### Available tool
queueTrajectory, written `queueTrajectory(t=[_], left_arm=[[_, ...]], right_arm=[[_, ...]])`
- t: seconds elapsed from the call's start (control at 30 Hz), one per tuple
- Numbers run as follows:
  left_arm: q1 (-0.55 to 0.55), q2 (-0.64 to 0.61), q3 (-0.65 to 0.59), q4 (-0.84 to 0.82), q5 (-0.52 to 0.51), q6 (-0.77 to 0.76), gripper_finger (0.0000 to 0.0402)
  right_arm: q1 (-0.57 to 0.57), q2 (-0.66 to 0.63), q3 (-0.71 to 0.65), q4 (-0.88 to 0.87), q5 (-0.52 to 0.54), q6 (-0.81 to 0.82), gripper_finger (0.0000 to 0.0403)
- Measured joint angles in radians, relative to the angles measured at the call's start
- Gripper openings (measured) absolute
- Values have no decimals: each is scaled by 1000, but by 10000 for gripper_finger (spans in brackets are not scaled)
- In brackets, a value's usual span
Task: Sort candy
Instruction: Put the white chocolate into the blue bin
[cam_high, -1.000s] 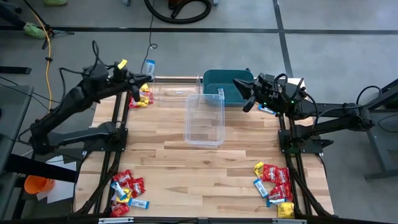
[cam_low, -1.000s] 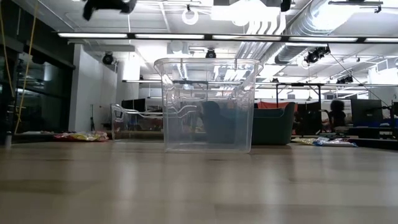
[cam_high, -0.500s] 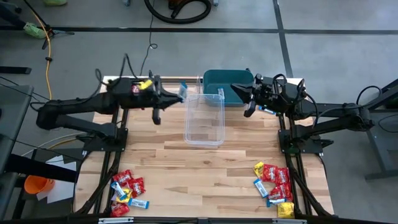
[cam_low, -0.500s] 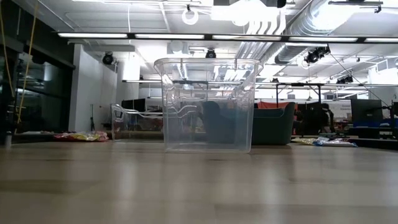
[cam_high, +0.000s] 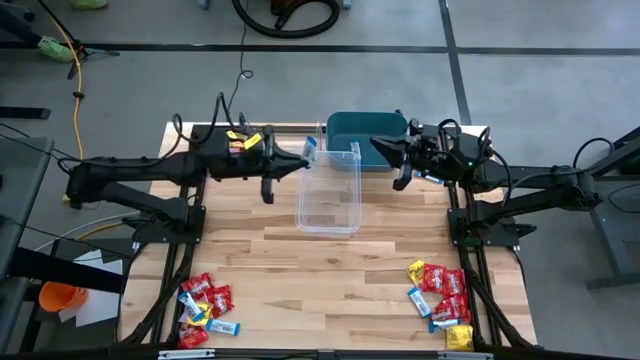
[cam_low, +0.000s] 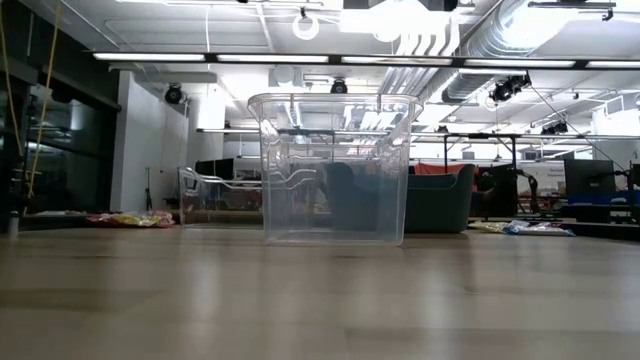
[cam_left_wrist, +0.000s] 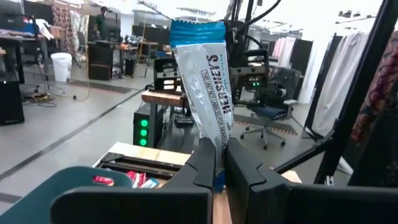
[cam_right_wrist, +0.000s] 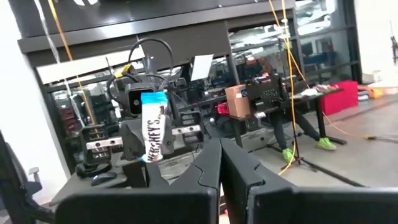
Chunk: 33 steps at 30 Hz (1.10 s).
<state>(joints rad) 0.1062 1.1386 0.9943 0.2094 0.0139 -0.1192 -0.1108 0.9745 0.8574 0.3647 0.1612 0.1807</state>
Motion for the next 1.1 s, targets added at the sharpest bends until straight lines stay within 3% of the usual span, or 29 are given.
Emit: queueTrajectory(t=[0.2, 0.27, 0.53, 0.73, 0.9, 1.1], left_arm=[[29, 191, 4, 222, 0, 30, 1], [52, 268, 37, 228, 1, 27, 1], [169, 572, 339, 28, 44, 158, 1], [235, 755, 529, -140, -3, 150, 21], [269, 835, 581, -195, -22, 164, 60], [282, 845, 581, -230, -27, 150, 125]], right_arm=[[0, -18, 0, 29, -29, -6, 0], [0, -31, 0, 29, -30, -6, 0], [0, -66, 0, 29, -28, -6, 0], [0, -67, 0, 13, -27, -6, 0], [0, -67, 0, 12, -26, -13, 0], [0, -67, 0, 12, -26, -51, 0]])
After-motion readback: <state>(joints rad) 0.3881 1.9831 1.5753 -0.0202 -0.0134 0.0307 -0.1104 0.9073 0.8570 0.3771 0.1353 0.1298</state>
